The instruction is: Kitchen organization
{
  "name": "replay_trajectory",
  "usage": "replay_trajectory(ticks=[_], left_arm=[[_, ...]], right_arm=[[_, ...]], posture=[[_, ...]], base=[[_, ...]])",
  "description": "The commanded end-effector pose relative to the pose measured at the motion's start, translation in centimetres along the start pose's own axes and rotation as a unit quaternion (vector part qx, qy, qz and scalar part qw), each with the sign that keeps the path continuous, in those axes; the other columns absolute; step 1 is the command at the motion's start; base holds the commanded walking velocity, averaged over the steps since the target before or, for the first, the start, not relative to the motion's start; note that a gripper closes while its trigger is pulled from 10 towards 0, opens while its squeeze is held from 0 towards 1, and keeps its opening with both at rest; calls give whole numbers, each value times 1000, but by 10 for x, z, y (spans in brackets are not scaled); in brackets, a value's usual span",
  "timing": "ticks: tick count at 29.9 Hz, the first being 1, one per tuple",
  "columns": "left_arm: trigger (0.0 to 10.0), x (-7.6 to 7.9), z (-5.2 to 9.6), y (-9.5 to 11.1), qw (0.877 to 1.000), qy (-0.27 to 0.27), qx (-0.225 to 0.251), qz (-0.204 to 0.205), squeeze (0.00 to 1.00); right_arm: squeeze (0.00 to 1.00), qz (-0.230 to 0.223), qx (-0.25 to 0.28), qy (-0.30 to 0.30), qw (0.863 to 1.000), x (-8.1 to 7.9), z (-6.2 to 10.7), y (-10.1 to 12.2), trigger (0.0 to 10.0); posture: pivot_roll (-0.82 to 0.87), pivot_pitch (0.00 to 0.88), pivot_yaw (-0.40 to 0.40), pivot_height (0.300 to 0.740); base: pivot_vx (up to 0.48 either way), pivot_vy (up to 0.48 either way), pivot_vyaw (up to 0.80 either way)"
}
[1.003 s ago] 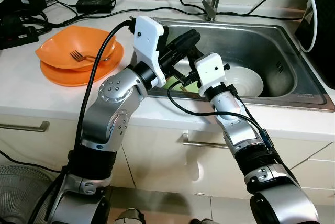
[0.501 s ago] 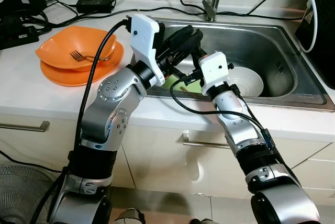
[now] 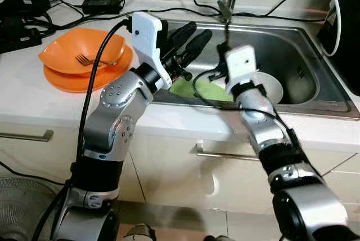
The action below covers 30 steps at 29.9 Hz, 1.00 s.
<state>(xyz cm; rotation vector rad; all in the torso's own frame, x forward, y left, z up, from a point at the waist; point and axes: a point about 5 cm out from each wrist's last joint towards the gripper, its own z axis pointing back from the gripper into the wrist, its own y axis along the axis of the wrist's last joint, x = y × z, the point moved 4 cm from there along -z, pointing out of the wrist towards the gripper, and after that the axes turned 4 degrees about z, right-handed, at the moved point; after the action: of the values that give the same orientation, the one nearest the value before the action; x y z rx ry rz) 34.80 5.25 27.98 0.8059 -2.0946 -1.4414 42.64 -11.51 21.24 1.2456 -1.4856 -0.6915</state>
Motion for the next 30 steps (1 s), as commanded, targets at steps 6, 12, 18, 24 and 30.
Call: replay_trajectory(ticks=[6, 12, 18, 24, 30], left_arm=[[10000, -6, 7, -11, 999, 14, -34, -12, 0], [10000, -13, 25, -53, 985, 18, -160, -57, 0], [10000, -9, 31, -71, 979, 21, -198, -41, 0], [10000, -8, 37, -83, 972, 29, -228, -42, 0], [10000, -7, 45, -89, 968, 28, -247, -45, 0]], right_arm=[[0, -12, -63, -27, 998, 21, -7, -16, 10000], [0, -36, -112, -50, 992, 38, -11, -26, 10000], [0, -41, -137, -47, 989, 38, -11, -33, 10000], [0, -62, -158, -42, 985, 36, -10, -39, 10000], [0, -79, -170, -34, 982, 29, -6, -46, 10000]], posture=[[106, 50, 0, 740], [110, 54, 0, 740], [112, 50, -6, 740], [109, 47, -3, 740], [116, 42, -3, 740]], base=[[0, 0, 0], [0, 0, 0], [0, 0, 0], [0, 0, 0], [0, 0, 0]])
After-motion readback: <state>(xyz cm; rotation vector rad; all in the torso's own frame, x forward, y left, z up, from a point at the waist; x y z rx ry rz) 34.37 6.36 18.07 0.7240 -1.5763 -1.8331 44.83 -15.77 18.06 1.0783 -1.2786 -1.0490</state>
